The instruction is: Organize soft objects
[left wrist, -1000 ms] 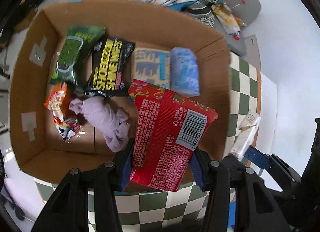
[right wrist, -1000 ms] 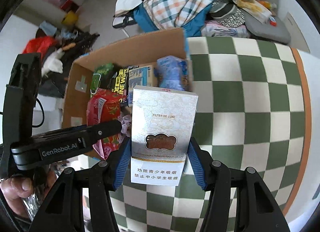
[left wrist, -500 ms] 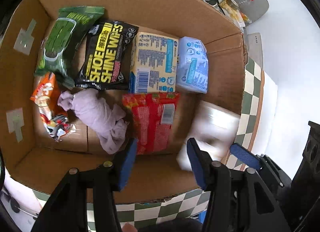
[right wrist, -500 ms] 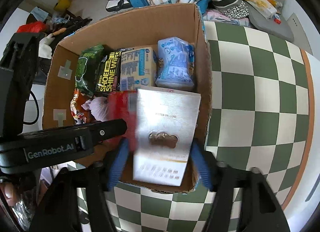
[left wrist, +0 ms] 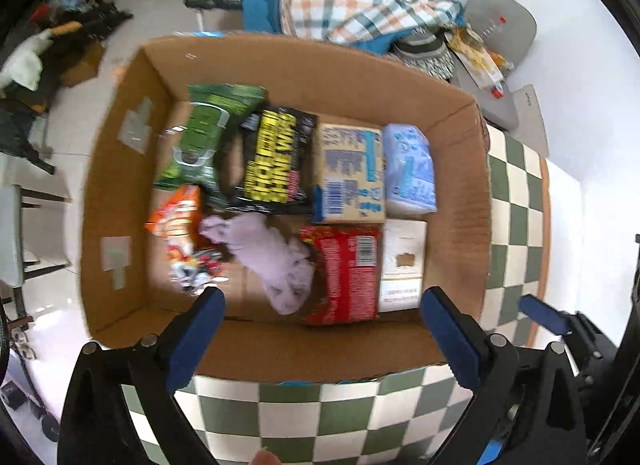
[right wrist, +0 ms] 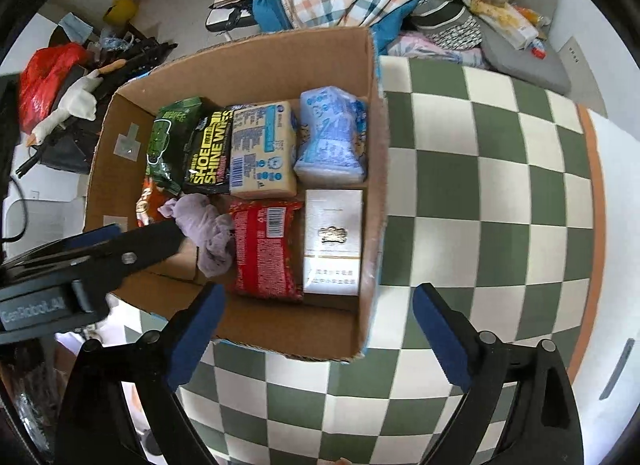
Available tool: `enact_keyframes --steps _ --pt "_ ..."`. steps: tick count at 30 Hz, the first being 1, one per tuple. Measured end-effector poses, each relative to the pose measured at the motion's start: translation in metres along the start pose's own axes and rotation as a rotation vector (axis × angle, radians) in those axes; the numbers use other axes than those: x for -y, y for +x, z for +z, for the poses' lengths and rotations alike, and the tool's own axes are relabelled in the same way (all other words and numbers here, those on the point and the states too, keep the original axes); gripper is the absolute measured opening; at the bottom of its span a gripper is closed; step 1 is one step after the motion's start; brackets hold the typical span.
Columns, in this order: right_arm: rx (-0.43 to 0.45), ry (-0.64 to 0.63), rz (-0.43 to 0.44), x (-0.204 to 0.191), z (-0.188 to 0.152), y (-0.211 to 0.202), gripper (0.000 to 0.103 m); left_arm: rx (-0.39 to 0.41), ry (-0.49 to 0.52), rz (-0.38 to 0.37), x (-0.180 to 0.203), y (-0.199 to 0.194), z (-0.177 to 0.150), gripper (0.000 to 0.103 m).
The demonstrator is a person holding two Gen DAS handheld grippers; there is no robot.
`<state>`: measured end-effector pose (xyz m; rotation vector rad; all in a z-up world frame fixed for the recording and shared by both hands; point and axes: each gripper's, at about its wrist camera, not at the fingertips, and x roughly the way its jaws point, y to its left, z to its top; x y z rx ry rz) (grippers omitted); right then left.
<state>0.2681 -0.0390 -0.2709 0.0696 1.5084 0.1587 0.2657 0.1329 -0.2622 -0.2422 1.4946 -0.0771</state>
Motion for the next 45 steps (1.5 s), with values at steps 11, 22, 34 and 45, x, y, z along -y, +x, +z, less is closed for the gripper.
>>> enact_keyframes --steps 11,22,34,45 --pt "0.076 0.009 -0.104 0.006 -0.02 -0.015 0.103 0.174 0.001 0.173 -0.008 -0.027 -0.026 0.102" --pt "0.12 0.02 -0.122 0.002 -0.027 -0.032 0.103 0.23 0.029 0.206 -0.002 -0.048 -0.036 0.102" --pt "0.269 0.04 -0.07 0.003 -0.071 -0.125 0.103 0.401 0.077 0.175 0.029 -0.15 -0.081 0.102" --pt "0.469 0.024 -0.076 -0.001 -0.136 -0.249 0.103 0.501 0.109 0.174 0.051 -0.226 -0.134 0.102"
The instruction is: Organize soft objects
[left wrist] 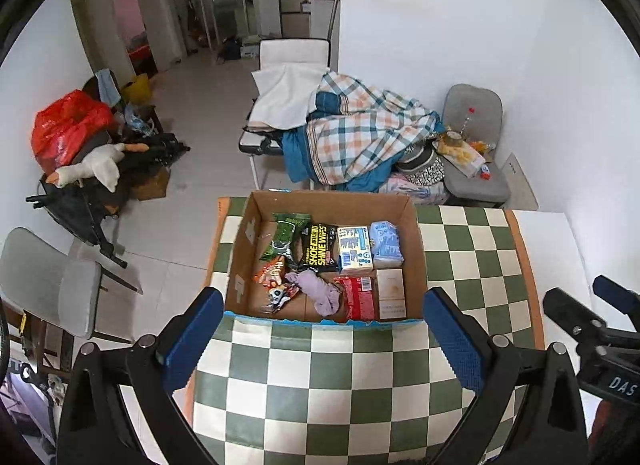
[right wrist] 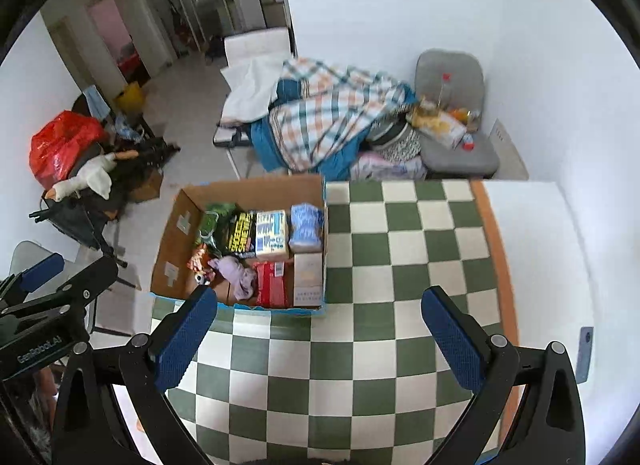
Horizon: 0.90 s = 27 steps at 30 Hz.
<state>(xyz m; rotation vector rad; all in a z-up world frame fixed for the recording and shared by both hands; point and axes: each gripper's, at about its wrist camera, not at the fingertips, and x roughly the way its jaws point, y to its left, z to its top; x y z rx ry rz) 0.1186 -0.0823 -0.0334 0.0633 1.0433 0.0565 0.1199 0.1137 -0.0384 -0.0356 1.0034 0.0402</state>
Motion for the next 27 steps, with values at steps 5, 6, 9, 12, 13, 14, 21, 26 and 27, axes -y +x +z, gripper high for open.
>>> enact_keyframes --steps 5,6,9,12,13,14,21,26,27 --pt "0.038 -0.01 0.008 -0.001 -0.005 -0.038 0.103 0.033 -0.023 -0.004 -0.001 -0.028 -0.006 0.102" --pt "0.042 -0.012 0.01 -0.002 -0.006 -0.043 0.103 0.039 -0.023 0.0 -0.001 -0.032 -0.007 0.102" --pt "0.057 -0.026 0.007 -0.005 -0.009 -0.055 0.103 0.051 -0.02 0.002 -0.001 -0.042 -0.011 0.102" --pt "0.06 -0.027 0.017 -0.004 -0.012 -0.061 0.103 0.049 -0.019 0.007 0.0 -0.045 -0.016 0.102" --pt "0.065 -0.028 0.008 -0.003 -0.013 -0.063 0.103 0.047 -0.019 0.006 0.001 -0.046 -0.018 0.102" --pt "0.066 -0.029 0.003 -0.003 -0.014 -0.063 0.103 0.045 -0.017 0.008 0.002 -0.047 -0.019 0.102" --pt "0.058 -0.032 0.006 -0.003 -0.018 -0.063 0.103 0.042 -0.009 0.018 0.003 -0.05 -0.025 0.102" --pt "0.061 -0.033 0.001 -0.003 -0.019 -0.063 0.103 0.041 -0.005 0.019 0.005 -0.052 -0.029 0.102" --pt "0.063 -0.032 0.001 -0.002 -0.019 -0.063 0.103 0.04 -0.004 0.024 0.005 -0.052 -0.029 0.102"
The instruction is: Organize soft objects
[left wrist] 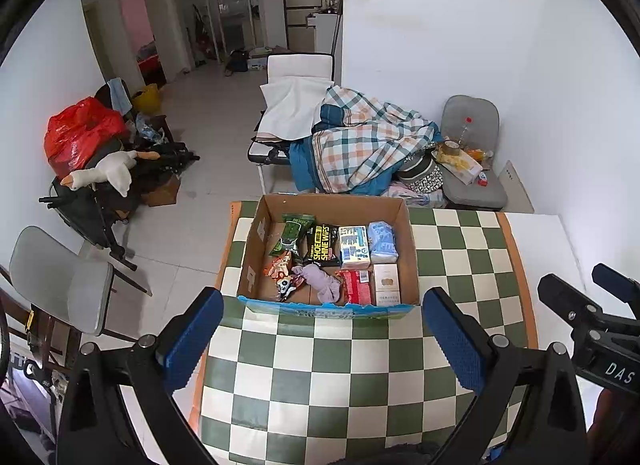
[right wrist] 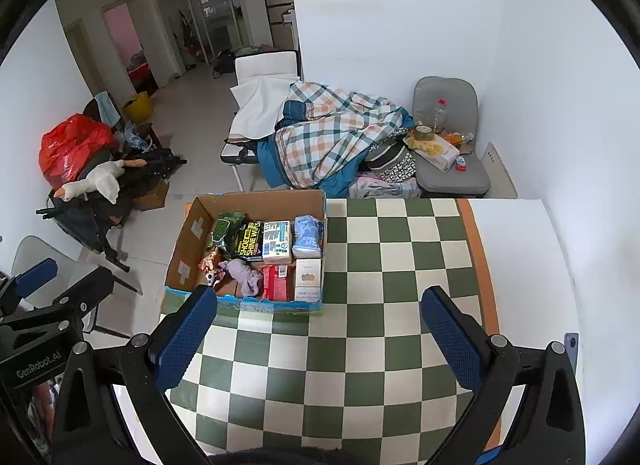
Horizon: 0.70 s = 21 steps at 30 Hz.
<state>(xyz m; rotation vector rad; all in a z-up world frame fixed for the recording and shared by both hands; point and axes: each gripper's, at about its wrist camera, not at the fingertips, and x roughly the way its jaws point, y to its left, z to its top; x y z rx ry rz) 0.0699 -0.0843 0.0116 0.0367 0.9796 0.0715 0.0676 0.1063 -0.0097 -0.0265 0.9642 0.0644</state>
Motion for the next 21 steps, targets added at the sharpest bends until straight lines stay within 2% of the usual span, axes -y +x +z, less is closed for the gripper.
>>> enact_keyframes --steps 21 --pt "0.012 0.002 -0.02 0.009 -0.007 -0.008 0.103 0.001 0.005 0.003 0.001 -0.008 -0.012 0.102"
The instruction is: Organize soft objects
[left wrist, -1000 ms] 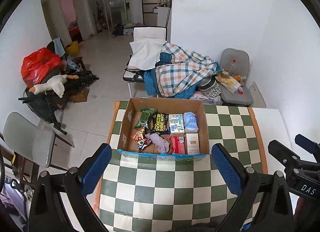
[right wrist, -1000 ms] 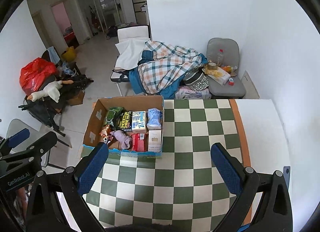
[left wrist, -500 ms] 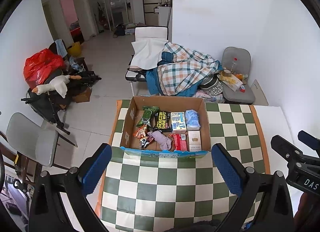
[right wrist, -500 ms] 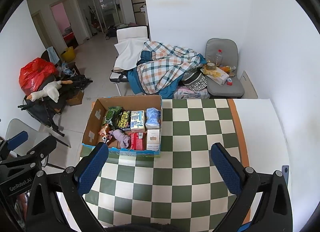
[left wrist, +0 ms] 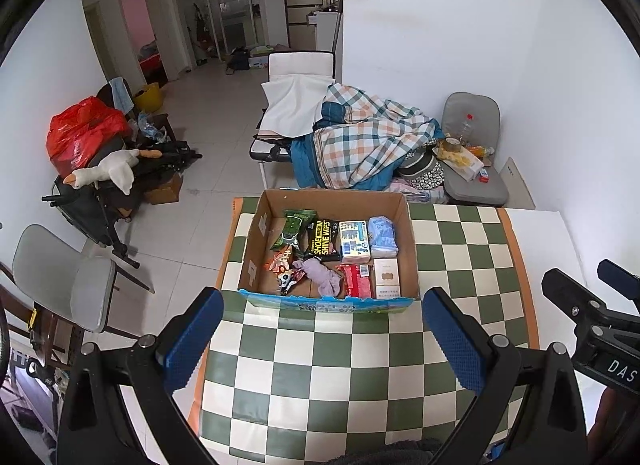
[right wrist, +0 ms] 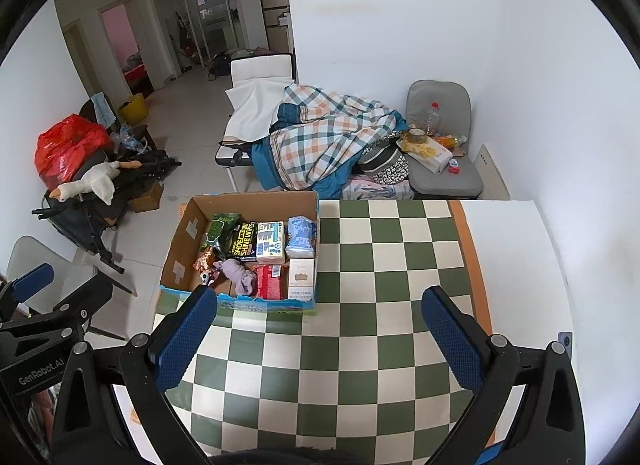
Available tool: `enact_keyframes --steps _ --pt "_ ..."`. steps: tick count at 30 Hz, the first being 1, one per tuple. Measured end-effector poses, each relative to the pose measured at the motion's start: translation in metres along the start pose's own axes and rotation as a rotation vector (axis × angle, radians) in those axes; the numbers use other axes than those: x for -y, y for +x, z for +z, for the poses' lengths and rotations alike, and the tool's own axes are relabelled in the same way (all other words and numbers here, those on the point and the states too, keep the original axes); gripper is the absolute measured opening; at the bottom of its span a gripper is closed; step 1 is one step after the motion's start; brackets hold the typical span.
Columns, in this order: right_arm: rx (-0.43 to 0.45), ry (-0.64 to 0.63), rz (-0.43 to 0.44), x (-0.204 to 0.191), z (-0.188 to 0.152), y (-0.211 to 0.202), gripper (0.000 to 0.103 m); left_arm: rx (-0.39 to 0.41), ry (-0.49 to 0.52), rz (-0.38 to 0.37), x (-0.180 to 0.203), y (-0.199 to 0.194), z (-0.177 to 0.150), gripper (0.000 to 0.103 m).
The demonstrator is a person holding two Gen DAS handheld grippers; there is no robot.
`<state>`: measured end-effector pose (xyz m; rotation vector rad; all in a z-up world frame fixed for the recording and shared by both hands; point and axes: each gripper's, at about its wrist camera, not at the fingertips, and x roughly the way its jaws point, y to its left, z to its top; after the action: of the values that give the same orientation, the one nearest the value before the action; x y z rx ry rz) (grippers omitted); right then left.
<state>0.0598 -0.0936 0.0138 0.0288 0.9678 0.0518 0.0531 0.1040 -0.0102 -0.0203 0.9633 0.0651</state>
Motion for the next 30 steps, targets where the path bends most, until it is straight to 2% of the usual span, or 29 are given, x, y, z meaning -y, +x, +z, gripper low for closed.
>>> enact_keyframes --steps 30 --pt "0.001 0.004 -0.059 0.0073 0.0006 -0.0014 0.103 -0.02 0.002 0.0 0.0057 -0.0036 0.0003 0.102"
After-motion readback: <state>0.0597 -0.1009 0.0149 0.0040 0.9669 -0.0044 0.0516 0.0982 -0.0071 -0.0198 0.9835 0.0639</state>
